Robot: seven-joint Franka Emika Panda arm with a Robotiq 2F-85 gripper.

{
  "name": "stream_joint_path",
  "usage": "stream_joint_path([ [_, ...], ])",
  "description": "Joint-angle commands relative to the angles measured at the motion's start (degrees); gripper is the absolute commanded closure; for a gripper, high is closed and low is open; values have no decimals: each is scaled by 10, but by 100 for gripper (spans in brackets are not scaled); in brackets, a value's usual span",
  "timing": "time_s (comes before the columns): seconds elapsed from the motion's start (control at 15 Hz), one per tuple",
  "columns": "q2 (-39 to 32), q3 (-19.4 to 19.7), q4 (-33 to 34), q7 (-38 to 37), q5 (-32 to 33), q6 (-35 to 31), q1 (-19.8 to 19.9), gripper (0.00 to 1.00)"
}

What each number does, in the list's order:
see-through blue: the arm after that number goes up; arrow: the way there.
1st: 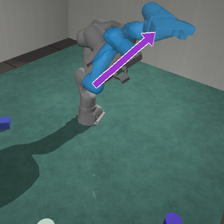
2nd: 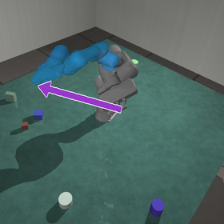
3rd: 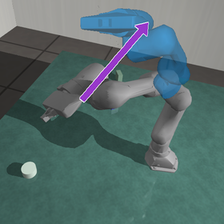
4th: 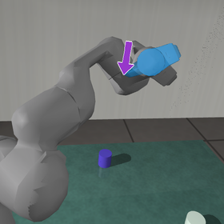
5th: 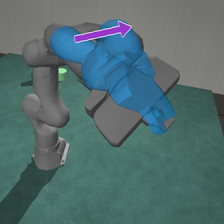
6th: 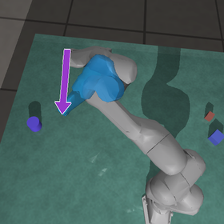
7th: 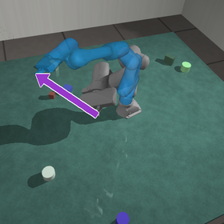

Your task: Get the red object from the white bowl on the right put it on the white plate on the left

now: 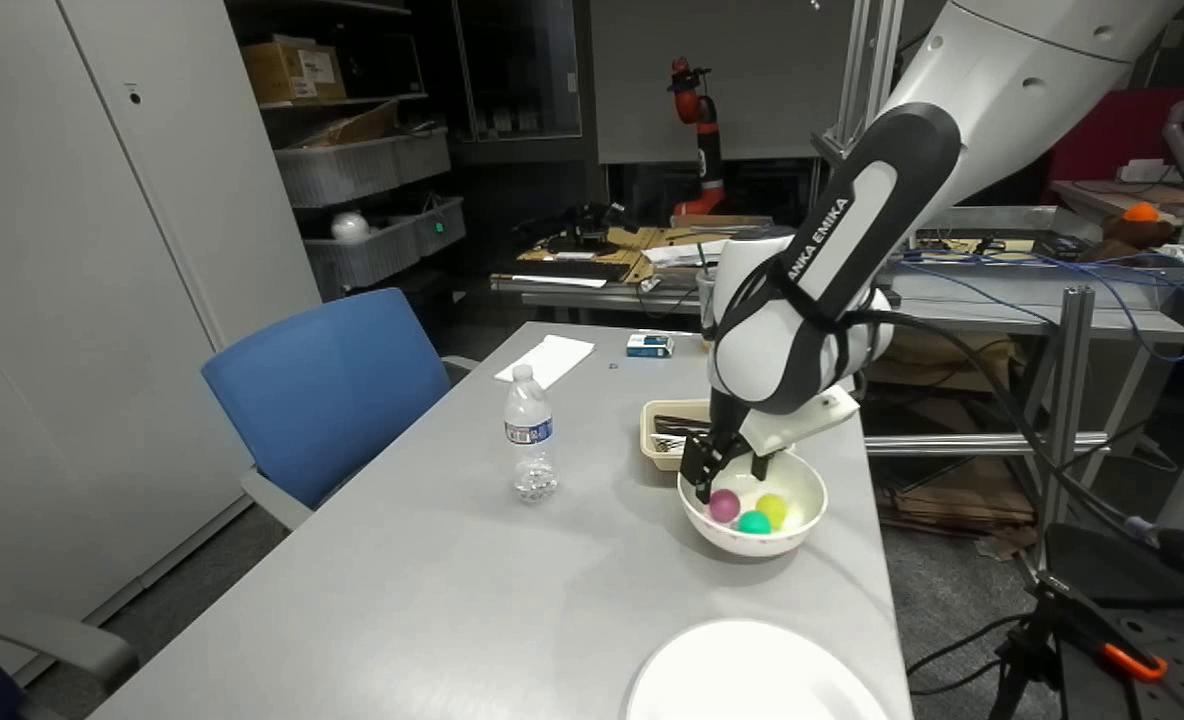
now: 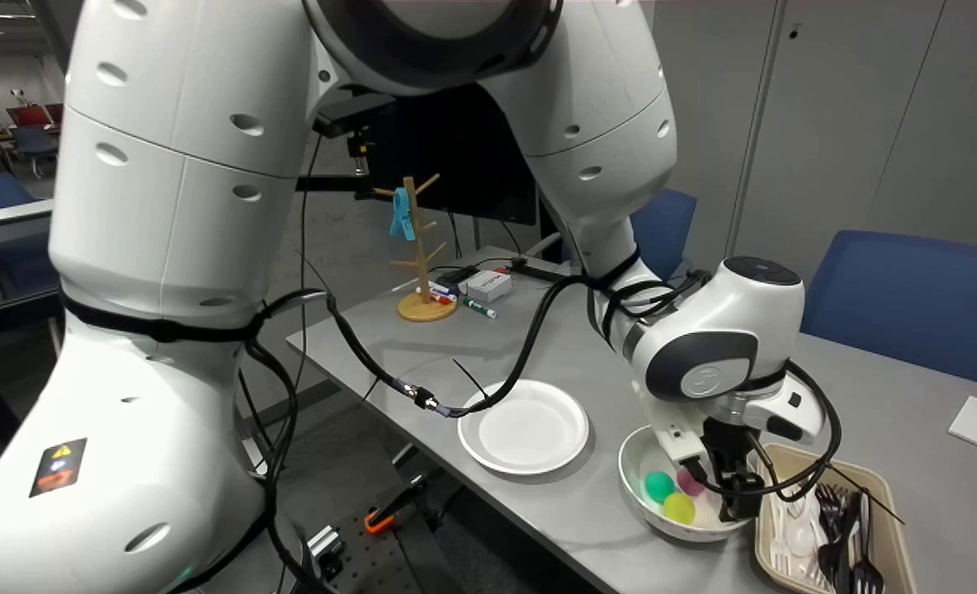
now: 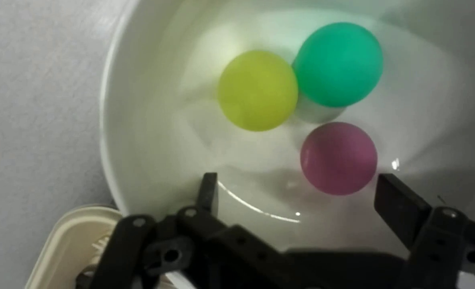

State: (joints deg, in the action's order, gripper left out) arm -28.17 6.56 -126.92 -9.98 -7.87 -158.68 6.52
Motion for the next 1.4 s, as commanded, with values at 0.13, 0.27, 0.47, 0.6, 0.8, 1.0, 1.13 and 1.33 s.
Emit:
stream_joint_path([
  [0.13, -19, 10, 19, -14, 8, -13, -14, 0],
  [0.27, -21, 7, 16, -13, 4, -14, -14, 0],
  [0.47, -22, 4, 12, -12, 0, -15, -13, 0],
  [0.6, -21, 3, 10, -12, -1, -16, -12, 0],
  [0.8, -21, 3, 10, -13, -2, -17, -11, 2],
  [1.0, -21, 3, 7, -16, -2, -21, -14, 3],
  [1.13, -18, 0, 2, -15, -5, -22, -13, 3],
  [1.33, -14, -2, -4, -17, -8, -24, -15, 2],
])
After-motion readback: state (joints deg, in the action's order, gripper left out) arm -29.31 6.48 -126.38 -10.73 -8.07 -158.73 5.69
